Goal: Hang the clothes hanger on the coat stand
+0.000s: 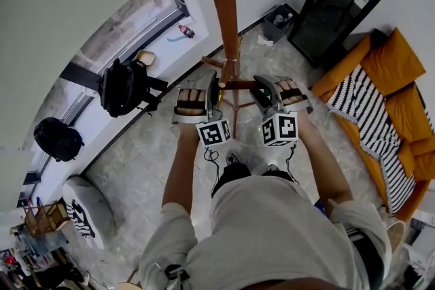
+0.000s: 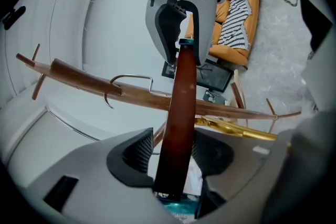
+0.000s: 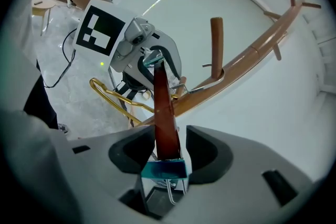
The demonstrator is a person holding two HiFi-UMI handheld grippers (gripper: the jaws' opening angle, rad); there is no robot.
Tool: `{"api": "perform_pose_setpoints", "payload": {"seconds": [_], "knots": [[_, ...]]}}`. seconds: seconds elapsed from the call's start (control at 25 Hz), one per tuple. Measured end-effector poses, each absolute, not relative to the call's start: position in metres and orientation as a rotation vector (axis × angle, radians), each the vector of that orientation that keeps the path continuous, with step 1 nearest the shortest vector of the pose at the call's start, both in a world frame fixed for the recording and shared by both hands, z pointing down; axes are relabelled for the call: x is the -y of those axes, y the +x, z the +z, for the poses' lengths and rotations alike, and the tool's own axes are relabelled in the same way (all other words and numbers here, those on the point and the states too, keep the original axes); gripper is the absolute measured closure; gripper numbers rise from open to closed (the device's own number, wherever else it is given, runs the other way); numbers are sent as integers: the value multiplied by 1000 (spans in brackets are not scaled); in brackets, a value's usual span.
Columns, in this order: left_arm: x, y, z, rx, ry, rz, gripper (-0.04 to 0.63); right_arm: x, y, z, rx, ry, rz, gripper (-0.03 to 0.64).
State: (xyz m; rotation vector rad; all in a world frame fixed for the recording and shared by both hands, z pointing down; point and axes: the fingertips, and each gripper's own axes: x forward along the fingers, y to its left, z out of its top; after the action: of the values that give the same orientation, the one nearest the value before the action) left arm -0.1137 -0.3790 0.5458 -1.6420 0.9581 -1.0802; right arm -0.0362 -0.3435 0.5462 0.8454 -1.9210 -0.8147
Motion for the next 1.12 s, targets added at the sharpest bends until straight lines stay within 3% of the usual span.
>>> {"api": "perform_pose_setpoints", "payload": {"seconds": [0.2, 0.48, 1.12], "knots": [[375, -113, 546, -971, -1676, -1071, 383, 347, -30, 544, 1920, 885, -805, 409], [364, -117, 539, -961, -1695, -1091, 304, 341, -26, 537, 1953, 893, -797, 400], [320, -132, 525, -1261, -1982, -980, 301, 302, -25, 503, 2218, 1054, -638, 400]]}}
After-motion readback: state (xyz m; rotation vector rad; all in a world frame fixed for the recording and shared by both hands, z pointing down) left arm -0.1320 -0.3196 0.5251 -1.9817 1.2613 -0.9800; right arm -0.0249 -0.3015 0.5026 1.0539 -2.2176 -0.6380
